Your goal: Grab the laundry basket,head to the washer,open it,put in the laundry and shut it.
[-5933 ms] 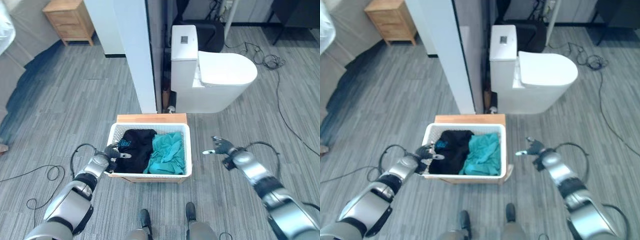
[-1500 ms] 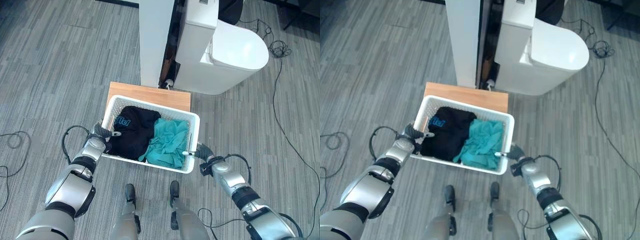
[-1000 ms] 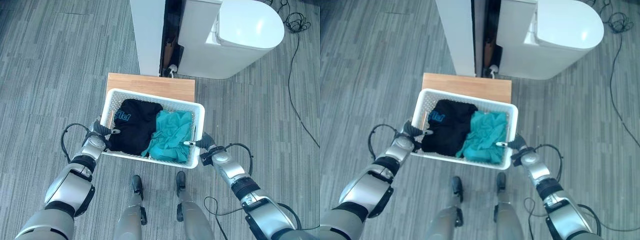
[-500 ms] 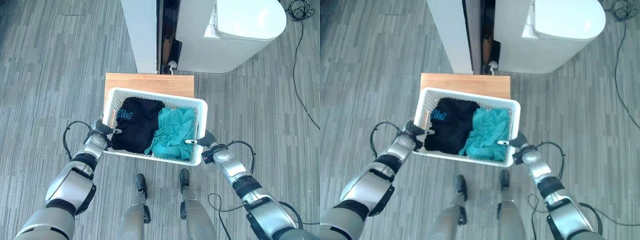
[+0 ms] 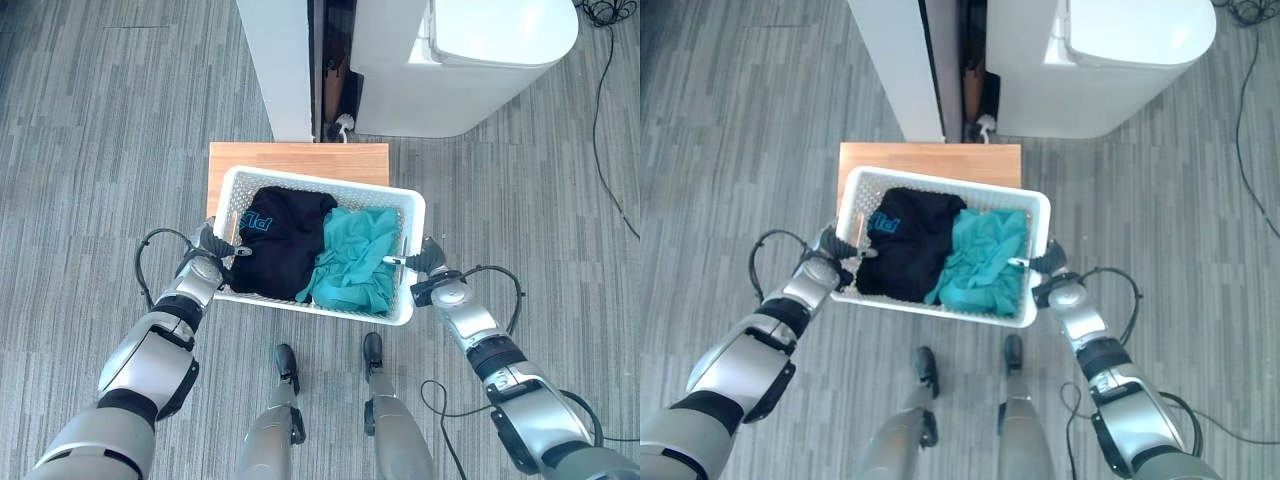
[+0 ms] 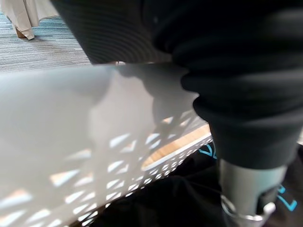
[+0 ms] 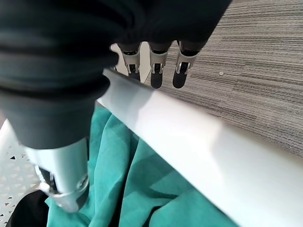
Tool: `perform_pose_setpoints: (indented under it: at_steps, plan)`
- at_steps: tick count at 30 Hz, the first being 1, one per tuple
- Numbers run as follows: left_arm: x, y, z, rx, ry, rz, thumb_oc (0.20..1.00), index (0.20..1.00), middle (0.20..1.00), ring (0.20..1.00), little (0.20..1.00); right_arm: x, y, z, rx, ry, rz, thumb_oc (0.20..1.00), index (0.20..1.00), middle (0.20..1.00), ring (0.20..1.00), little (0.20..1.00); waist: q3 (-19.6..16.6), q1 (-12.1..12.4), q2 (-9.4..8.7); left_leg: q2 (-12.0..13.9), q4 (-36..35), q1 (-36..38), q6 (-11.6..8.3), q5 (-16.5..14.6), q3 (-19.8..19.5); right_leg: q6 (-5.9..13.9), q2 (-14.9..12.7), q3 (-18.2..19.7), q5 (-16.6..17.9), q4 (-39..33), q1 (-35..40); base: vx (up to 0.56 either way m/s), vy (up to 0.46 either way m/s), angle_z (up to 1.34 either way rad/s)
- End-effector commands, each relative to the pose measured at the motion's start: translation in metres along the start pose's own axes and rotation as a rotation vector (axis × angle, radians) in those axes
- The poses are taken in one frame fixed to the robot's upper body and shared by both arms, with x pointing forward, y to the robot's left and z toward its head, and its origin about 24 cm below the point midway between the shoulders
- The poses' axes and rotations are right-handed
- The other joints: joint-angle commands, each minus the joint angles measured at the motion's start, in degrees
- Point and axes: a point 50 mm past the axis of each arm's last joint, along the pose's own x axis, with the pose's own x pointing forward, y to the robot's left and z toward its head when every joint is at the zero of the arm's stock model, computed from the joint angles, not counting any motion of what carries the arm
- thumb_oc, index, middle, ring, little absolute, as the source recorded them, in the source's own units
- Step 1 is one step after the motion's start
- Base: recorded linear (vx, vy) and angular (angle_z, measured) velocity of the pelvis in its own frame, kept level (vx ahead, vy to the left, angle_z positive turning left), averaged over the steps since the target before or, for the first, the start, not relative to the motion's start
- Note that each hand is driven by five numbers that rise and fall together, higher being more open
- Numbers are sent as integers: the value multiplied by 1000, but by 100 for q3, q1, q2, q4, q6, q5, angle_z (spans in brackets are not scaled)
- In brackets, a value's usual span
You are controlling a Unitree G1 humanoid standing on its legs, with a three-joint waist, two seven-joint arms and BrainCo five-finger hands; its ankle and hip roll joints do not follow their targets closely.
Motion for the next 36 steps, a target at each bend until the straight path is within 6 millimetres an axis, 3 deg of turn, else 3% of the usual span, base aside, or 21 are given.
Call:
perform_pose_setpoints:
  at_steps: [1,4,8,11,14,18,19,20,22,27,32,36]
  plan:
    - [6,21,27,50,-60,85,1000,1000,1000,1000,1000,5,-14,16,-22,-70,-54,1000,1000,1000,1000,1000,-99,-114,83,-39,11,133,-186,-295,-279,680,-622,21,176,2,-69,0,0,0]
    - [6,24,30,45,-74,100,1000,1000,1000,1000,1000,4,-14,16,-19,-78,-51,1000,1000,1000,1000,1000,-60,-127,93,-34,11,77,-193,-268,-279,679,-615,34,187,2,-136,0,0,0]
    - [6,22,32,35,-85,103,1000,1000,1000,1000,1000,3,-14,12,-12,-71,-48,724,724,724,724,724,-36,-133,82,-31,11,43,-196,-253,-285,674,-606,39,197,2,-176,0,0,0]
    - [5,16,35,9,-96,100,1000,1000,1000,1000,1000,3,-11,20,51,-107,-47,570,570,570,570,570,10,-159,64,-24,11,-58,-206,-220,-297,665,-593,55,215,2,-286,0,0,0]
    - [4,17,40,-6,-115,109,1000,1000,1000,1000,1000,2,-16,30,82,-157,-74,501,501,501,501,501,44,-168,55,-29,11,-180,-219,-182,-310,666,-572,67,240,2,-406,-10,0,0]
    - [3,24,63,-66,-168,177,1000,1000,1000,1000,1000,2,-24,54,101,-252,-170,460,460,460,460,460,146,-196,73,2,11,-492,-282,-102,-325,657,-556,36,285,2,-691,-24,-7,2]
    - [3,26,67,-88,-181,201,1000,1000,1000,1000,1000,3,-26,60,101,-275,-202,285,285,285,285,285,174,-184,81,9,11,-523,-287,-131,-320,673,-550,3,274,2,-726,-10,6,5]
    - [2,27,75,-116,-205,212,200,200,200,200,200,3,-29,65,109,-290,-224,200,200,200,200,200,185,-188,74,2,11,-593,-288,-96,-323,668,-565,14,310,2,-786,0,0,0]
    - [0,28,83,-159,-240,219,200,200,200,200,200,3,-32,70,111,-312,-255,200,200,200,200,200,209,-179,89,11,11,-638,-301,-94,-341,671,-569,25,313,2,-820,0,0,0]
    - [-1,21,77,-230,-234,200,200,200,200,200,200,0,-20,64,127,-308,-188,200,200,200,200,200,172,-156,64,40,11,-472,-285,-202,-273,689,-585,-30,259,2,-661,27,3,-2]
    - [-4,11,70,-265,-248,148,200,200,200,200,200,-5,-14,46,149,-280,-119,200,200,200,200,200,115,-166,66,45,11,-247,-280,-252,-205,689,-636,-86,272,2,-495,22,7,-7]
    - [-13,4,68,-325,-322,103,200,200,200,200,200,-13,-7,18,246,-214,-38,200,200,200,200,200,161,-116,125,52,11,13,-319,-282,-202,638,-671,-187,178,75,-210,8,-15,-6]
